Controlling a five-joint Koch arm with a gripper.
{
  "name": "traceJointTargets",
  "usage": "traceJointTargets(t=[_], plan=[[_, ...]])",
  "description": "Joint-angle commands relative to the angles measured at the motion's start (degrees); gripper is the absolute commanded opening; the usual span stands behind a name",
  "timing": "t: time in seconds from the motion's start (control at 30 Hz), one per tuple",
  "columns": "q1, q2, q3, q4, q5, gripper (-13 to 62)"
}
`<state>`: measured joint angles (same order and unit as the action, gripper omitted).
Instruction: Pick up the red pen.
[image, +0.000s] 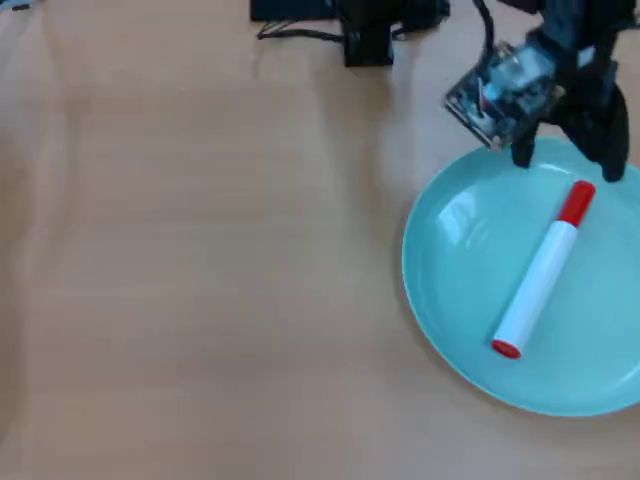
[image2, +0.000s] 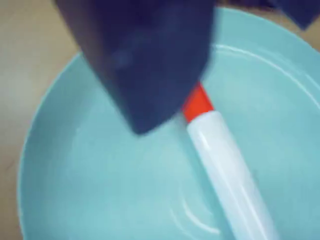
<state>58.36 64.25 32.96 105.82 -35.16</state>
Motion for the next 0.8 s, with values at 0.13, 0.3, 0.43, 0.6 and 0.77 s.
traceJointTargets(t=[0.13,0.3,0.43,0.6,0.77], plan=[[-1.41,-11.34,-13.89,-1.14,0.97,37.5],[-0.26,-16.61,-14.85,-3.43,0.88,37.4],[0.88,-19.69,-14.77,-5.71,0.88,37.4],[1.85,-22.5,-14.77,-8.17,0.79,37.4],[2.02,-24.87,-14.85,-9.49,0.88,37.4]])
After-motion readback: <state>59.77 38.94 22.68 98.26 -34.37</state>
